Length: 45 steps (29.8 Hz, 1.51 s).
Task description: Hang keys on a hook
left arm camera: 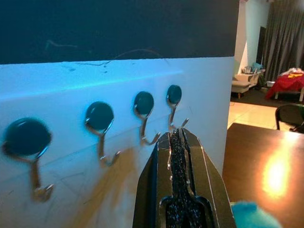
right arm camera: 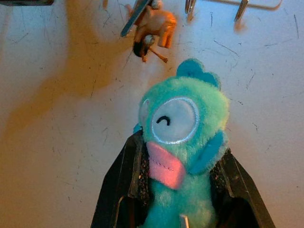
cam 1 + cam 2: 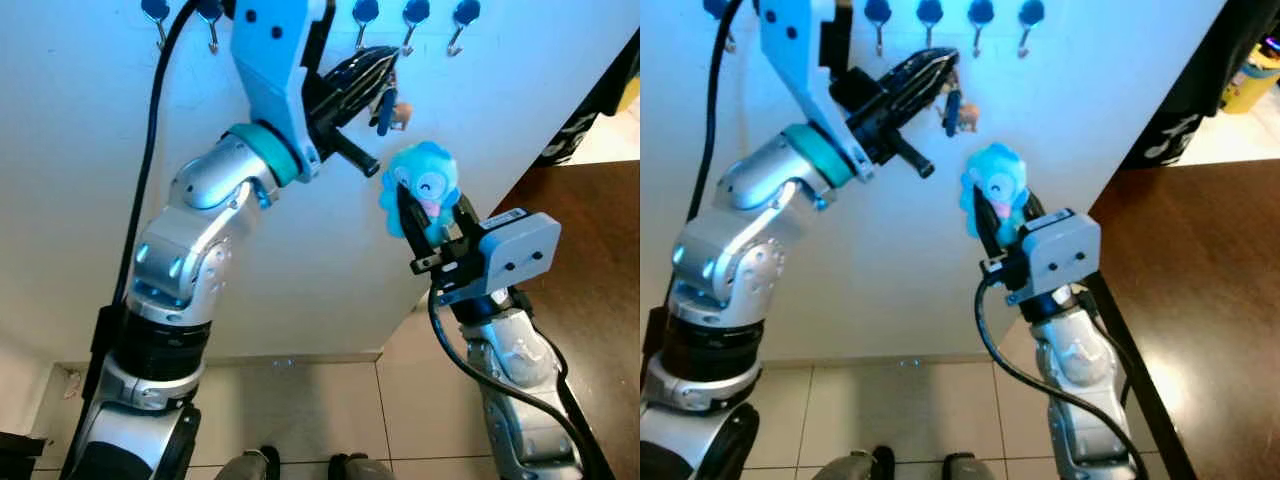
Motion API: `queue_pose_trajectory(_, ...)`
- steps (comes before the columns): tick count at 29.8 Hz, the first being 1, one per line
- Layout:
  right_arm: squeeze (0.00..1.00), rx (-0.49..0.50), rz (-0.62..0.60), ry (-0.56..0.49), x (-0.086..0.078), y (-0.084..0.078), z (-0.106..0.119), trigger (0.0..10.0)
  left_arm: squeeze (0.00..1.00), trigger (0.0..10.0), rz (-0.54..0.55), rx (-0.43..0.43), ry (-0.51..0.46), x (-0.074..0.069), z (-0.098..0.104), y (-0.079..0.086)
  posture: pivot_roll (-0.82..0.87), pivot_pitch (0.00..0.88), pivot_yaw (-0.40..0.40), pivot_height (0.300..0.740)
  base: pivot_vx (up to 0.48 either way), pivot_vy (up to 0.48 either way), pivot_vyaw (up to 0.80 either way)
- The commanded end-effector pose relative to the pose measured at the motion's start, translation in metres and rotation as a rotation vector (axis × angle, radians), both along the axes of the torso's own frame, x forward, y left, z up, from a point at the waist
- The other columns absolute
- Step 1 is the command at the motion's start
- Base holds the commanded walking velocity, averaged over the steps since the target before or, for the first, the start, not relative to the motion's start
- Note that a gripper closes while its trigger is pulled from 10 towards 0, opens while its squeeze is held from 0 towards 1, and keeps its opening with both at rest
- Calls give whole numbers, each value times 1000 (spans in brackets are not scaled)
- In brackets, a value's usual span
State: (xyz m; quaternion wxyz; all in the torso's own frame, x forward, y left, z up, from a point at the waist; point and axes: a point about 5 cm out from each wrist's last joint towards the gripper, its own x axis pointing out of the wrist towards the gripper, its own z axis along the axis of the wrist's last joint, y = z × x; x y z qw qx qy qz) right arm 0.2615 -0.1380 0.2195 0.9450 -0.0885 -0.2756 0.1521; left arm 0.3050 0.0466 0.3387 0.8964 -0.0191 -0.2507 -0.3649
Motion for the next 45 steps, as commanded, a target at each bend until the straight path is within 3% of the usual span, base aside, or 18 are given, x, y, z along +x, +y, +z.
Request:
queue_pose_trajectory(1,0,7,-10,11,-1,-2,-4,10000,0,10000,17,5,6,3,1,-3,-70,117,74,740,0,0,0)
queue_pose_trajectory(16,0,10,-12,18,-3,-1,-6,10000,0,10000,94,-11,22,14,2,2,-67,120,77,740,0,0,0)
queue_pose_trajectory(30,0,11,-10,22,-2,-2,-7,10000,0,10000,20,-45,-34,-3,10,14,-62,119,69,740,0,0,0)
queue_pose_trajectory(45,0,7,-9,19,-1,-2,-7,10000,0,10000,65,-21,-11,6,3,15,-66,110,66,740,0,0,0)
